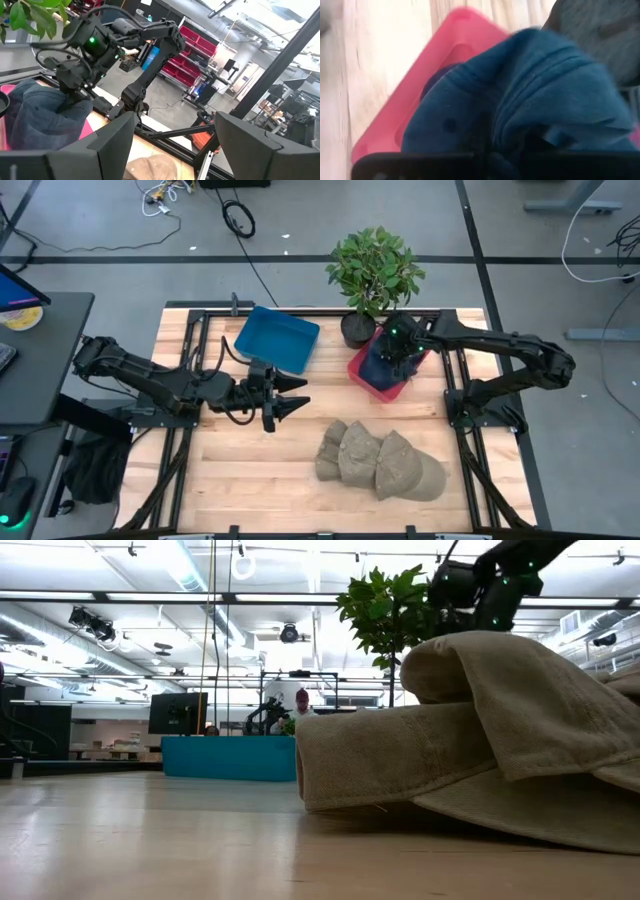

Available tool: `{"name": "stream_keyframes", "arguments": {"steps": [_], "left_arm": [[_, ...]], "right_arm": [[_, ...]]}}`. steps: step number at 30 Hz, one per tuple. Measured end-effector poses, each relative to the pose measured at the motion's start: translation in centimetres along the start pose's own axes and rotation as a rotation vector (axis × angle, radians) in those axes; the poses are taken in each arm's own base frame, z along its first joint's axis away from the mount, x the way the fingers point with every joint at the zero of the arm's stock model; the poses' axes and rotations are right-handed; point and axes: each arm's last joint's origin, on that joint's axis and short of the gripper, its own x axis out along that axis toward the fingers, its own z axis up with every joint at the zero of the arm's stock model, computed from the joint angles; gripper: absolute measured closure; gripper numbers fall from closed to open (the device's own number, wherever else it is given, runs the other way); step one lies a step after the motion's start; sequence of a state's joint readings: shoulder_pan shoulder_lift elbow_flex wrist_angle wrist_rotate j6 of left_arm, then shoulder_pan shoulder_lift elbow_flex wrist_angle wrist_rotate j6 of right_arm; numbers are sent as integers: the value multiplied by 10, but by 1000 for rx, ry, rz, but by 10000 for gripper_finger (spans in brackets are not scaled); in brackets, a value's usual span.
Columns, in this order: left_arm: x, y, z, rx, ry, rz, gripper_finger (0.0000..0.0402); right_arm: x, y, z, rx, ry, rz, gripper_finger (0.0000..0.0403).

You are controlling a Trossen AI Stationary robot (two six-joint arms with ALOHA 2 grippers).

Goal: Pick & Place hat
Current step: Put the blue cap into the red bin

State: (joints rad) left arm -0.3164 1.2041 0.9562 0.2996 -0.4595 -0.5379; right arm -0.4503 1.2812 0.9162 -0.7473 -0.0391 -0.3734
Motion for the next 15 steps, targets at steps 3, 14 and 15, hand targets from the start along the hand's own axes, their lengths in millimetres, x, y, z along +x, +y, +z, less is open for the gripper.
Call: {"name": "stream_keyframes", "arguments": {"steps": [3, 14, 15], "left_arm": [[0, 0, 0, 0, 0, 0, 120], [0, 0, 0, -1, -2, 3, 120], [0, 0, 0, -2, -2, 3, 120]], "right_arm": [[9, 3, -9, 20, 27, 12, 374], [32, -1, -32, 227, -40, 189, 374], [33, -3, -33, 250, -59, 221, 374]]}}
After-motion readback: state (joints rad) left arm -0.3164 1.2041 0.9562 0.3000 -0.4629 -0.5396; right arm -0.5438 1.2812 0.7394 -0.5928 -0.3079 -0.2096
